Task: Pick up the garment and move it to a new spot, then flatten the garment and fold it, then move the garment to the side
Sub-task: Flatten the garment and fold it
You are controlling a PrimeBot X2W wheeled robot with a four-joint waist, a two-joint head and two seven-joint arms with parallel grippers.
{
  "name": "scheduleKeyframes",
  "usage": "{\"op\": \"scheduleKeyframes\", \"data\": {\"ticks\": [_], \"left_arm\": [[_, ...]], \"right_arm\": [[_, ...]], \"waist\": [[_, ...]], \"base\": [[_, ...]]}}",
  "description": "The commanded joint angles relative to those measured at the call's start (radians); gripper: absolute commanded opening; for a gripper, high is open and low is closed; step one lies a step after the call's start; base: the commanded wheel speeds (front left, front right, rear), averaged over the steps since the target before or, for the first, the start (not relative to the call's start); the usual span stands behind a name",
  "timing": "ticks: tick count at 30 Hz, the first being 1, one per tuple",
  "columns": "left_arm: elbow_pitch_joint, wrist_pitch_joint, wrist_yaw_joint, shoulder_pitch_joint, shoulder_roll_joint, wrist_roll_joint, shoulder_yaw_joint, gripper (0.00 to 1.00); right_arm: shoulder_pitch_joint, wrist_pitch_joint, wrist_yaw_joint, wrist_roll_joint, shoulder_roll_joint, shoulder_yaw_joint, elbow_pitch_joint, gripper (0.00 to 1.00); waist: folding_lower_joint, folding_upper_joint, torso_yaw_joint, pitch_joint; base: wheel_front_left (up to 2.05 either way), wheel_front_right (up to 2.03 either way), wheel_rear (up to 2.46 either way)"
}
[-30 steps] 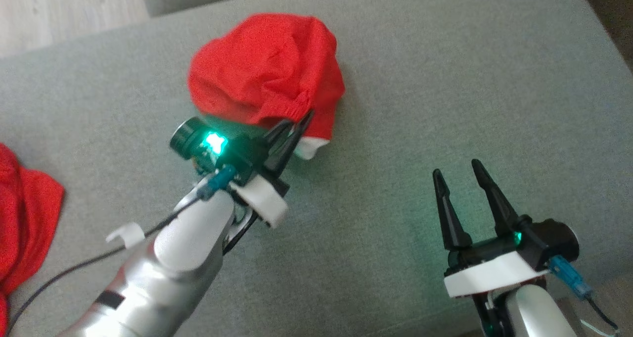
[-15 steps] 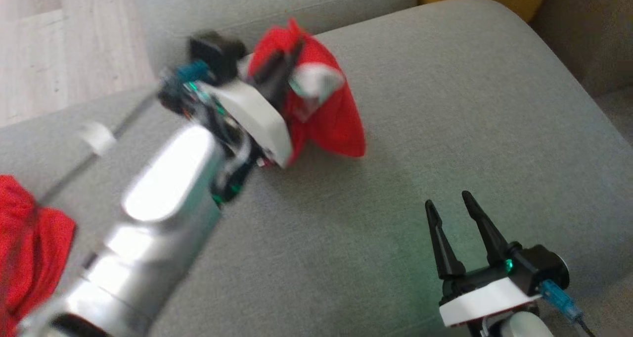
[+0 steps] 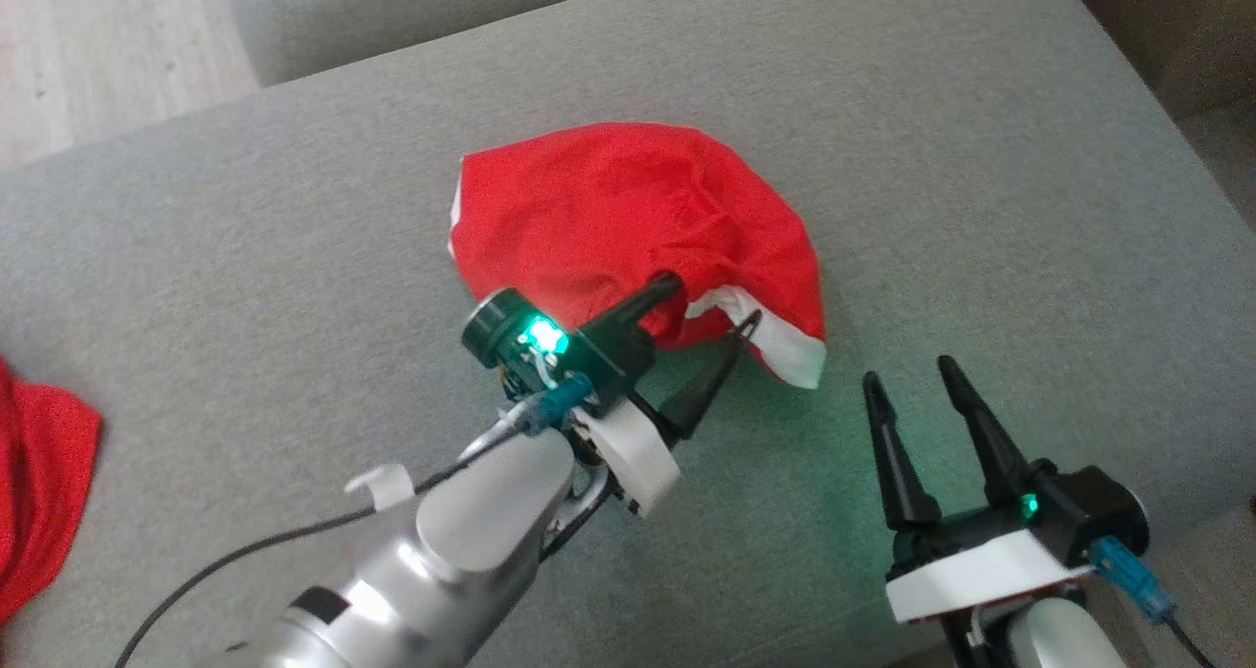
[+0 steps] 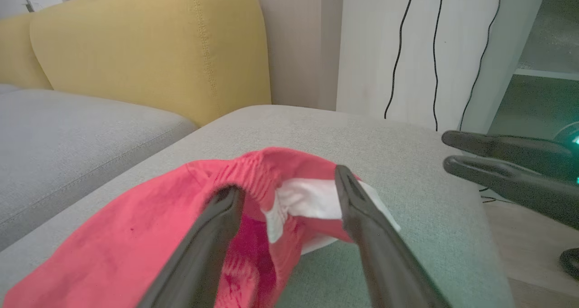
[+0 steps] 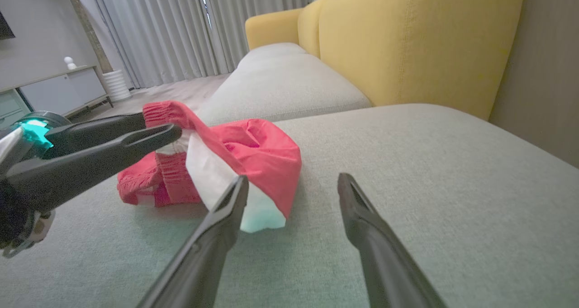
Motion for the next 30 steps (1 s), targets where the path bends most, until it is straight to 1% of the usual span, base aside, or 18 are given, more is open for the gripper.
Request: {"op": "scheduleKeyframes", "data": {"ticks": [1,7,12,16,19,22,26,30], "left_arm": [[-0.027,-0.014,0.013,-0.033,0.003,0.023,0.010,1.00],[-0.029,-0.020,0.008,0.020,0.002,0.036,0.017,1.00],[-0.021,-0.020,-0.002,0.045,0.000,0.055,0.038,1.00],[0.002,-0.020,-0.006,0.039,-0.001,0.112,0.015,1.00],[-0.018,-0.020,-0.006,0.043,-0.002,0.156,-0.001,1.00],[-0.055,-0.020,0.009,0.063,0.023,0.214,-0.021,1.00],[-0.125,-0.020,0.043,0.118,0.079,0.279,-0.042,1.00],[-0.179,-0.020,0.075,0.183,0.130,0.309,-0.049,1.00]], "right_arm": [[-0.022,-0.006,-0.001,-0.007,-0.005,0.015,-0.035,1.00],[-0.024,-0.006,-0.001,-0.007,-0.005,0.033,-0.035,1.00],[-0.030,-0.006,-0.001,-0.009,-0.005,0.045,-0.035,1.00],[-0.035,-0.006,-0.001,-0.021,-0.005,0.036,-0.038,1.00],[-0.030,-0.006,-0.001,-0.026,-0.005,0.018,-0.043,1.00],[-0.024,-0.006,-0.001,-0.028,-0.005,0.012,-0.046,1.00],[-0.023,-0.006,-0.001,-0.024,-0.005,0.007,-0.051,1.00],[-0.022,-0.006,-0.001,-0.020,-0.005,0.009,-0.054,1.00]], "waist": [[0.0000,0.0000,0.015,-0.003],[0.0000,0.0000,0.033,-0.007],[0.0000,0.0000,0.025,-0.007],[0.0000,0.0000,0.004,0.009],[0.0000,0.0000,-0.007,0.022],[0.0000,0.0000,-0.020,0.031],[0.0000,0.0000,-0.040,0.037],[0.0000,0.0000,-0.058,0.042]], "base": [[0.00,0.00,0.00],[0.00,0.00,0.00],[0.00,0.00,0.00],[0.00,0.00,0.00],[0.00,0.00,0.00],[0.00,0.00,0.00],[0.00,0.00,0.00],[0.00,0.00,0.00]]}}
